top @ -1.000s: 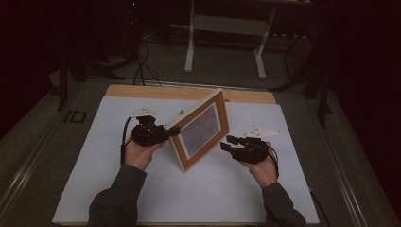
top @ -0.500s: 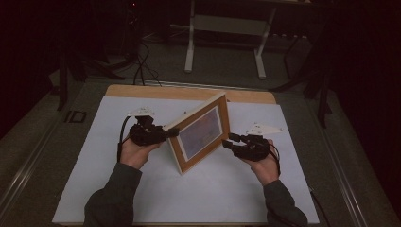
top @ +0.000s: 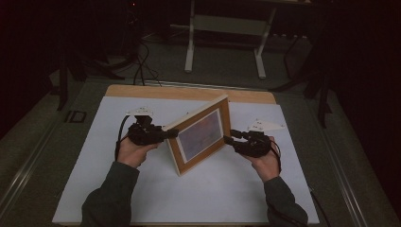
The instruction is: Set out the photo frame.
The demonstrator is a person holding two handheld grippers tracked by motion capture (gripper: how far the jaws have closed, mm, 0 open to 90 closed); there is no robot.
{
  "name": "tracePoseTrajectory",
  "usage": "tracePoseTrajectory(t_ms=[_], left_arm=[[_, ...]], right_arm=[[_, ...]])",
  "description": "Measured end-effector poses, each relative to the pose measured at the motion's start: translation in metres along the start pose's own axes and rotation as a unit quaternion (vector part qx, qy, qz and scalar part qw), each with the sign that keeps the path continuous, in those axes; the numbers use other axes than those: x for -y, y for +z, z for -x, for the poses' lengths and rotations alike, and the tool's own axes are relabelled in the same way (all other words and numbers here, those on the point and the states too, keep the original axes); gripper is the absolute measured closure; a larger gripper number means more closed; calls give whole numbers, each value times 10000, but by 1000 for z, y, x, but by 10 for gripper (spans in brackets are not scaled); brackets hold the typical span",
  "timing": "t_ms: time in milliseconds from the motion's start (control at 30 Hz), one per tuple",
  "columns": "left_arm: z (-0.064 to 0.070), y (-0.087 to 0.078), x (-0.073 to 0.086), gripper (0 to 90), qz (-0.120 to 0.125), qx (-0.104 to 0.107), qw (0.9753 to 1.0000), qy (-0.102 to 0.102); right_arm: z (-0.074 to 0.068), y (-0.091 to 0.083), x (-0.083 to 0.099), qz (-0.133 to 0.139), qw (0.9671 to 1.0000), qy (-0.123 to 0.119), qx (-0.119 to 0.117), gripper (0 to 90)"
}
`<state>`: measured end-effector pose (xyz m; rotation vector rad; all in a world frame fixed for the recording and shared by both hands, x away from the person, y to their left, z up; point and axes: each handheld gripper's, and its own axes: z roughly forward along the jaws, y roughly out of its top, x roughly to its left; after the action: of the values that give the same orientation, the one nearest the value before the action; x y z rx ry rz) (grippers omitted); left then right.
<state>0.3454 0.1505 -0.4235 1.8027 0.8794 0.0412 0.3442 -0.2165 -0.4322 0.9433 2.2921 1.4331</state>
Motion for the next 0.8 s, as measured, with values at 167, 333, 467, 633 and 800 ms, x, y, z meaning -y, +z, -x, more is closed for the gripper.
tracePoseTrajectory(t_ms=[167,333,467,633,800], left_arm=[[-1,0,0,720,-3,30,10000,3],[-2,0,0,720,-20,61,10000,15],[-3,-1,0,720,-29,84,10000,23],[-3,-1,0,720,-38,118,9999,39],[-3,-1,-1,720,-60,143,9999,70]], right_arm=[[3,1,-2,-24,10000,15,45,571],[6,2,-3,-52,9999,40,84,571],[11,3,-5,-61,9998,65,160,570],[15,3,-7,-76,9997,66,224,569],[21,4,-11,-98,9994,84,320,570]])
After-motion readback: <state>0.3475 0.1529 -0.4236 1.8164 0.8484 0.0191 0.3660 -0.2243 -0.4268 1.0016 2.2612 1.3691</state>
